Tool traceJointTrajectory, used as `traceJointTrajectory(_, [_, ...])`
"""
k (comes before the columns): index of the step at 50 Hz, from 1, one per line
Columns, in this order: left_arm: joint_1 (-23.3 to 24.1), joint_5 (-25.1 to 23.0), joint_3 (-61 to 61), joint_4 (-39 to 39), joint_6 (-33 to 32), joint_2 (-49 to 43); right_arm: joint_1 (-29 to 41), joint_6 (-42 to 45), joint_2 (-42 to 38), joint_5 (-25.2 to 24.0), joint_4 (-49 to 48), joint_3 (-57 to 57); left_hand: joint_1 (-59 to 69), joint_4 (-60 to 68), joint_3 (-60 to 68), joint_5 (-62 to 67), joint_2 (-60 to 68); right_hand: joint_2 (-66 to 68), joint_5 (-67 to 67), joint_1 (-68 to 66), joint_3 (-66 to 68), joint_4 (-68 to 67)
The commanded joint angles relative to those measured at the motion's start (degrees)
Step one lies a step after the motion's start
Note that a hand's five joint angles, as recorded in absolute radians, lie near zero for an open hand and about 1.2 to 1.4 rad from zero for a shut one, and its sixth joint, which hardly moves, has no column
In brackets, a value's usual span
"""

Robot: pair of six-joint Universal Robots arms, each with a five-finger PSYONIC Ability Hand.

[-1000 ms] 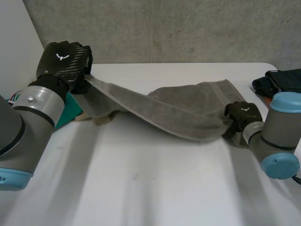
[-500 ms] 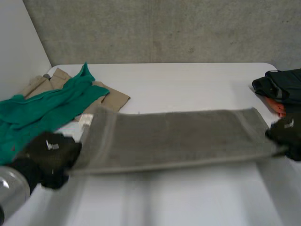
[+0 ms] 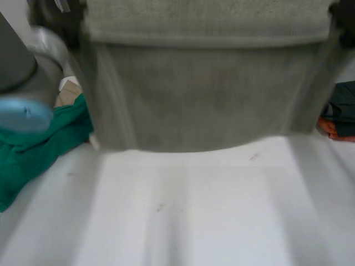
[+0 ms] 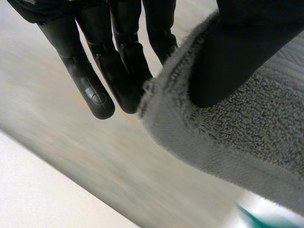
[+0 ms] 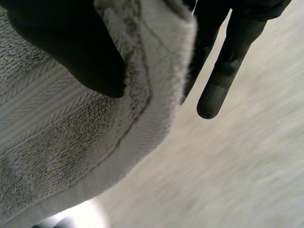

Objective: Fold the laundry.

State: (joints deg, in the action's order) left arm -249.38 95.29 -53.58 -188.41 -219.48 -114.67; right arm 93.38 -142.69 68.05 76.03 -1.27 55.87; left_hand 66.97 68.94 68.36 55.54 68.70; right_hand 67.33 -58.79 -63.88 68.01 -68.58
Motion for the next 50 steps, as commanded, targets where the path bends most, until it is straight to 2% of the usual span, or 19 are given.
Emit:
traceJointTrajectory(1, [-1.5, -0.1, 2.9, -9.3, 1.9, 0.4, -0.5, -2.6, 1.2, -2.2, -14.4, 4.1, 13.0, 11.1, 11.6, 14.5, 11.3, 12.7, -11.2, -16.1, 12.0, -11.4])
traceJointTrajectory(8, [-2.1, 0.5, -6.3, -6.9, 3.4, 1.5, 0.2, -1.5, -0.6, -5.3, -8.8, 7.7, 13.0, 11.1, 11.6, 14.5, 11.3, 12.7, -11.2, -16.1, 12.0, -11.4])
traceJointTrajectory(15, [-1.9, 0.9, -21.2, -11.4, 7.0, 1.2, 1.2, -1.4, -5.4, -6.2, -9.3, 14.1, 13.0, 11.1, 11.6, 14.5, 11.3, 12.7, -11.2, -16.1, 12.0, -11.4])
traceJointTrajectory(24, [-2.2, 3.1, -34.5, -17.4, 7.9, -0.7, 0.9, 1.7, -15.0, -4.0, -10.6, 18.9, 13.0, 11.1, 11.6, 14.5, 11.3, 12.5, -11.0, -15.9, 11.8, -11.2])
traceJointTrajectory(28, [-1.7, 2.7, -38.7, -18.1, 8.0, -0.5, -0.2, 3.5, -16.5, -2.1, -10.2, 21.4, 13.0, 11.1, 11.6, 14.5, 11.3, 2.7, -1.3, -6.2, 2.1, -1.5])
traceJointTrajectory(31, [-1.3, 2.4, -40.5, -18.1, 8.0, -0.2, -0.5, 3.3, -16.5, -1.7, -10.2, 22.6, 13.0, 11.1, 11.6, 14.5, 11.3, 2.7, -1.3, -6.2, 2.0, -1.5])
traceJointTrajectory(35, [-0.5, 2.2, -42.9, -18.0, 7.8, 0.8, -0.7, 3.5, -16.0, -1.4, -10.7, 24.5, 13.0, 11.1, 11.6, 14.5, 11.3, -5.2, 6.6, 1.7, -5.8, 6.4])
traceJointTrajectory(44, [-0.5, 2.0, -48.9, -14.6, 7.0, 7.1, -2.5, 4.4, -9.1, 0.0, -10.5, 30.3, 13.0, 11.1, 11.6, 14.5, 11.3, -6.2, 7.6, 2.7, -6.9, 7.4])
traceJointTrajectory(45, [-0.5, 1.9, -49.4, -13.8, 6.8, 7.8, -2.7, 4.8, -8.4, 0.0, -10.4, 30.9, 13.0, 11.1, 11.6, 14.5, 11.3, -3.5, 5.0, 0.1, -4.2, 4.8])
traceJointTrajectory(46, [-0.5, 1.7, -50.0, -13.0, 6.6, 8.6, -3.0, 5.1, -7.7, -0.3, -10.2, 31.5, 13.0, 11.1, 11.6, 14.5, 11.3, 8.7, -7.2, -12.1, 8.0, -7.4])
traceJointTrajectory(47, [-0.5, 1.4, -50.7, -12.1, 6.3, 9.4, -3.5, 5.5, -7.1, -0.7, -9.7, 32.0, 13.0, 11.1, 11.6, 14.5, 11.3, 12.6, -11.2, -16.1, 12.0, -11.4])
traceJointTrajectory(50, [-0.2, 0.0, -53.9, -7.0, 4.9, 12.6, -5.0, 9.3, -4.5, -2.8, -6.5, 34.8, 13.0, 11.1, 11.6, 14.5, 11.3, 12.7, -11.2, -16.1, 12.0, -11.4])
